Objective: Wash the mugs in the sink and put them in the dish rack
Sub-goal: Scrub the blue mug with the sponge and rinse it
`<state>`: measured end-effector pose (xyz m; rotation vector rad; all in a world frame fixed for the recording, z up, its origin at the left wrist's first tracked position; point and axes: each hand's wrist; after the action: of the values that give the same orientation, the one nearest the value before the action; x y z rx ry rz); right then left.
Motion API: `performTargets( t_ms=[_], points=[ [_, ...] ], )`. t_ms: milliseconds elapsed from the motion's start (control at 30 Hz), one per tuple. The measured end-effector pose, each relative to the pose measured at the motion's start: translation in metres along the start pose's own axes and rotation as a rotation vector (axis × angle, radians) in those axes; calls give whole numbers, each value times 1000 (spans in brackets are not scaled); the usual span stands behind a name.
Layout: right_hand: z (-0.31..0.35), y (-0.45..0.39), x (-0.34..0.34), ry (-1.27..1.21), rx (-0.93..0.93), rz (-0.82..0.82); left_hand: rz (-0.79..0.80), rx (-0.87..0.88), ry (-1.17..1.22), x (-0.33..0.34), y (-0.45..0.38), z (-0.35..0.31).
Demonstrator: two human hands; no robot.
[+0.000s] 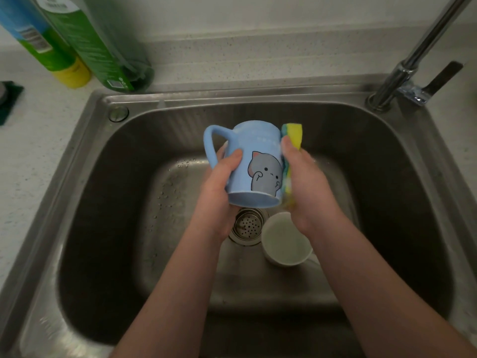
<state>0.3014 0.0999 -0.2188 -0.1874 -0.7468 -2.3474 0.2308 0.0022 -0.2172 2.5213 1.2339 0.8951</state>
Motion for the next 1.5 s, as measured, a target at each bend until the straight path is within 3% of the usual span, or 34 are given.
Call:
performTargets(
  t_ms=[67,133,467,633,733,867,933,1133,1200,1267,1333,1433,1500],
  points=[
    [0,-2,-2,-113,195,53,12,6,2,-1,0,0],
    [-2,-2,-1,-121,226,94,16,8,22,-1,0,-2],
    [4,13,9,57,-235,116,12,2,204,-5,-1,-6],
    [2,15,9,218,-427,77,42,-26,159,-6,-2,-7],
    [-1,13,9,160,-330,42,22,-26,110,-4,0,-7],
    [-1,8,8,-179,154,86,18,-11,98,-4,0,-5],
    [-1,7,5,-182,189,116,35,-5,108,-4,0,-5],
    [0,13,9,120,-303,30,42,13,81,-5,-2,-4],
    [1,14,9,174,-358,13,42,4,80,-4,-2,-3],
    [3,13,9,108,-279,5,47,1,64,-4,-2,-3],
    [3,10,8,-1,-84,-18,39,3,41,-4,-1,-2],
    [0,4,5,-191,249,104,35,12,32,-4,-1,-2],
    [-1,3,4,-248,303,185,37,23,46,-4,-2,-3]
  ],
)
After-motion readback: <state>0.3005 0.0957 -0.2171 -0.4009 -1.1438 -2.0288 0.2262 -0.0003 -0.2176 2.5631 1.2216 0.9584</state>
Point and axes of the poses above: each hand's wrist, its own y-axis away from the middle knuckle, its own x-axis out of the palm, z = x × y, and after that the axes turned 2 degrees about -x, right-handed
